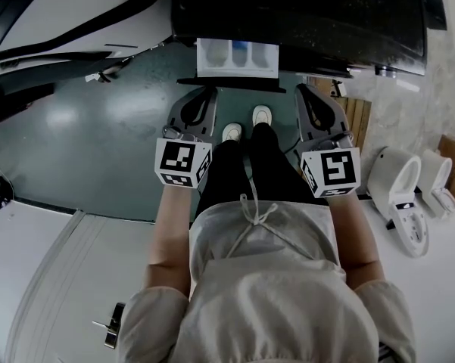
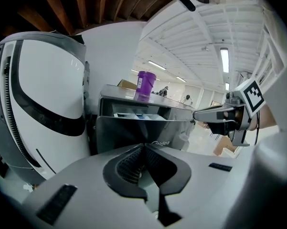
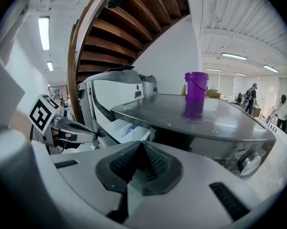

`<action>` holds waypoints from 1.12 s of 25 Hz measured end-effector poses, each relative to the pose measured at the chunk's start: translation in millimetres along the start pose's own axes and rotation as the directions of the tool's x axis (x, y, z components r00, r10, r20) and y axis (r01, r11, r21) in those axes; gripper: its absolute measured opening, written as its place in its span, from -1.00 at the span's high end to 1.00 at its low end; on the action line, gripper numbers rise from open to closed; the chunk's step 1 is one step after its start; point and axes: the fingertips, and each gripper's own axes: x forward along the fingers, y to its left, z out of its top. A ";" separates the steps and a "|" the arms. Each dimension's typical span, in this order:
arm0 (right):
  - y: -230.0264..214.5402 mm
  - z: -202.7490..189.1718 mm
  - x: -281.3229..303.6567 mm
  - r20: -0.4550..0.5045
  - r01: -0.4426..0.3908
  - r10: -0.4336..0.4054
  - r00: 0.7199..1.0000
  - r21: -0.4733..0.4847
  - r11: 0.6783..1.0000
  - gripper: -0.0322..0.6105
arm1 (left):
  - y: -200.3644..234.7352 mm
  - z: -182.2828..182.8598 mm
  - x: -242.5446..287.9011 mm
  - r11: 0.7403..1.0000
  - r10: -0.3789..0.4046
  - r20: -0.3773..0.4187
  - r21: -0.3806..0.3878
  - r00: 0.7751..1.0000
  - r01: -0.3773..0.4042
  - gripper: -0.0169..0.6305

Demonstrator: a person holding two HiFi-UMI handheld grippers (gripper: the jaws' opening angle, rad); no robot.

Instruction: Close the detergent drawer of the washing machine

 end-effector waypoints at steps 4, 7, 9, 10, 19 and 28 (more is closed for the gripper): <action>-12.5 13.0 4.7 0.016 0.006 -0.006 1.000 -0.002 1.000 0.88 | 7.5 8.8 12.5 0.999 0.027 -0.003 -0.019 1.000 -0.027 0.89; -19.3 21.0 9.3 0.021 -0.002 0.002 1.000 -0.011 1.000 0.88 | 13.3 17.1 21.6 0.998 0.048 0.006 -0.041 0.999 -0.048 0.89; -22.4 24.7 12.2 0.024 -0.008 0.009 1.000 -0.018 1.000 0.88 | 16.9 21.4 27.1 0.997 0.060 0.007 -0.052 0.998 -0.060 0.89; -24.0 26.1 13.6 0.027 -0.011 0.012 1.000 -0.022 1.000 0.88 | 18.4 23.2 29.7 0.996 0.066 0.007 -0.054 0.998 -0.066 0.89; -31.7 35.5 31.5 0.034 -0.035 0.036 0.999 -0.030 0.999 0.88 | 30.4 39.5 50.1 0.995 0.091 0.009 -0.051 0.996 -0.091 0.89; -26.3 44.5 38.3 0.037 -0.044 0.046 0.998 -0.037 0.998 0.88 | 37.1 45.4 58.6 0.985 0.156 0.005 -0.079 0.988 -0.155 0.89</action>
